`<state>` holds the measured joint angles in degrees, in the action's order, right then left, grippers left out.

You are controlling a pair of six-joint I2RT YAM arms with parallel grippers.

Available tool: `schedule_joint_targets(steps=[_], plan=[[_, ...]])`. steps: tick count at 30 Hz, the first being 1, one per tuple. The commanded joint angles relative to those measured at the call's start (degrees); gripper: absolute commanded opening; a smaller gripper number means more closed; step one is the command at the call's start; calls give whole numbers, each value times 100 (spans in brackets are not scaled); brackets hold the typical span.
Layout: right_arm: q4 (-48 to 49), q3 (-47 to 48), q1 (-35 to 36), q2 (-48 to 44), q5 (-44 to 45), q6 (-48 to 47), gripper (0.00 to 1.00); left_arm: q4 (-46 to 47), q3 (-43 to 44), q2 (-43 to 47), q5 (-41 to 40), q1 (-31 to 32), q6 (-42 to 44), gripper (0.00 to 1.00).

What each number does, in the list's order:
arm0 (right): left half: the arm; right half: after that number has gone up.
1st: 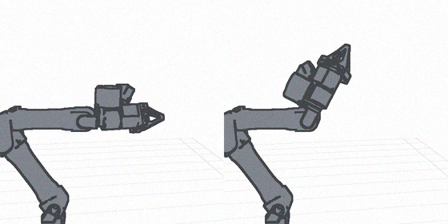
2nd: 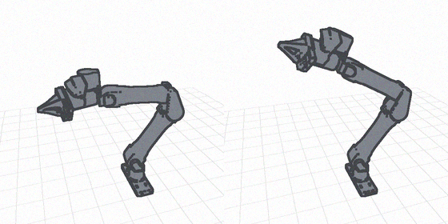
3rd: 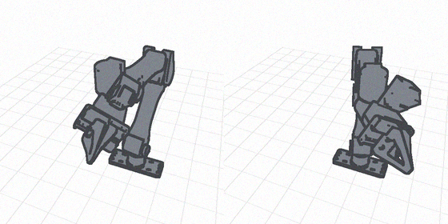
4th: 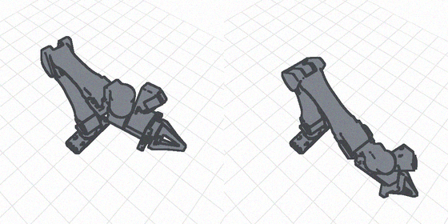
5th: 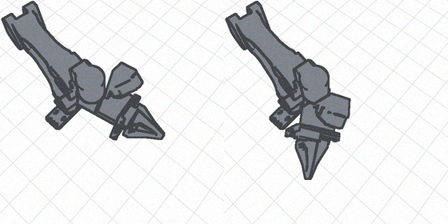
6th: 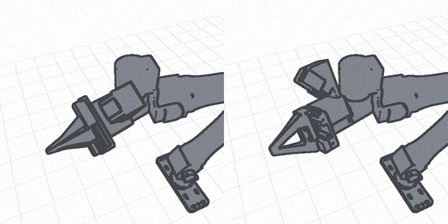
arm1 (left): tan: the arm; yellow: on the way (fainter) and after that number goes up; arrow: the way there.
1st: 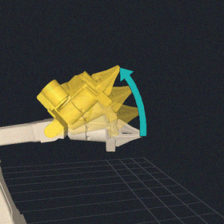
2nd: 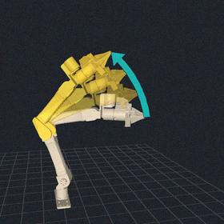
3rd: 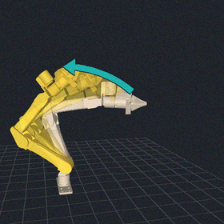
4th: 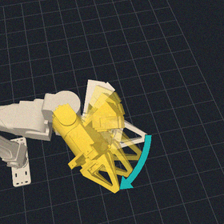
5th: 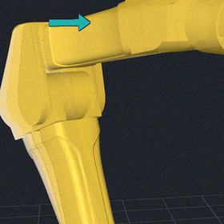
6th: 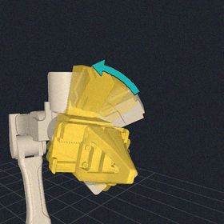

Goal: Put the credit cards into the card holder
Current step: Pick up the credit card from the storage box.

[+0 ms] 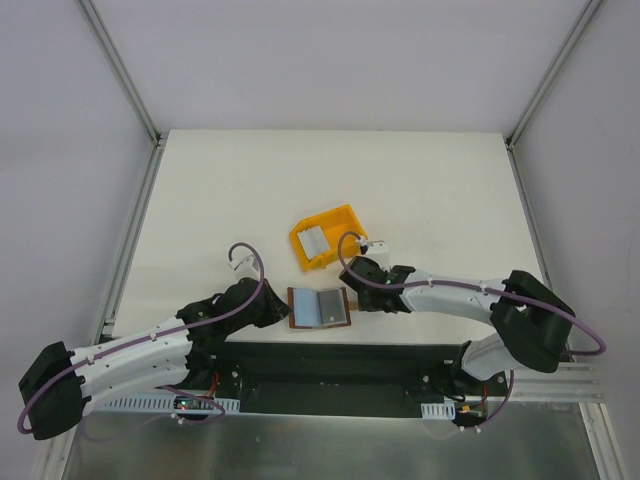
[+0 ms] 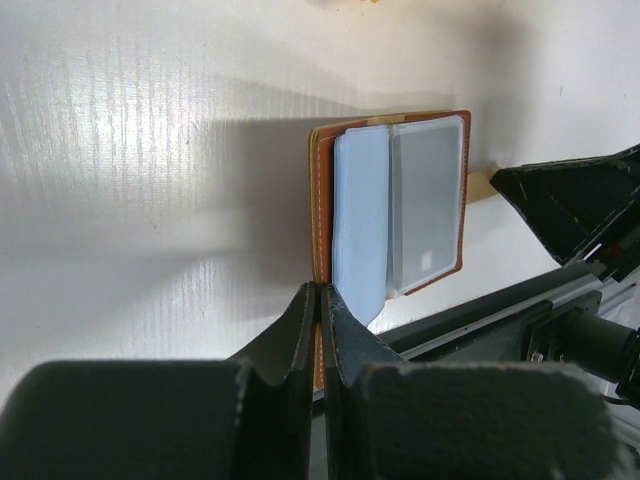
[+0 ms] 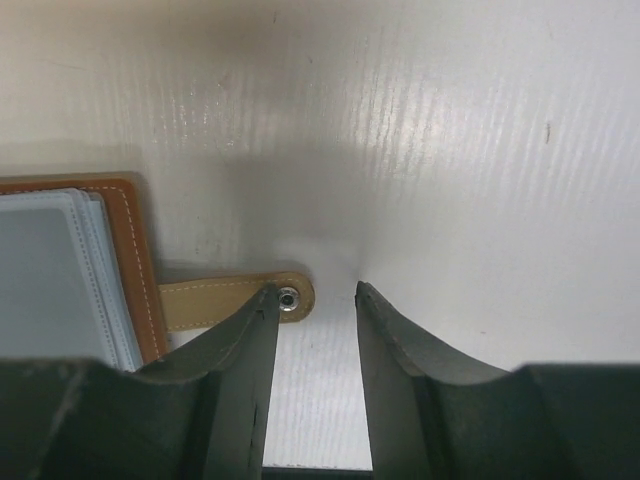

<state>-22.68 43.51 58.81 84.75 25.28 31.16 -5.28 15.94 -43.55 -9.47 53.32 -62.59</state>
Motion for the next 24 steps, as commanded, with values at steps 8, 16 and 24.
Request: schedule_joint_targets(steps=[8, 16, 24], plan=[[-466, 1501, -457, -706, -716, -1339, 45, 53, 198, -171, -248, 56, -8, 0], [-246, 2916, -1151, 303, -1762, -1981, 53, 150, 330, -373, -414, 56, -34, 0], [17, 3717, -1837, 1561, -3071, -2052, 70, 167, 357, -409, -652, 56, -87, 0]])
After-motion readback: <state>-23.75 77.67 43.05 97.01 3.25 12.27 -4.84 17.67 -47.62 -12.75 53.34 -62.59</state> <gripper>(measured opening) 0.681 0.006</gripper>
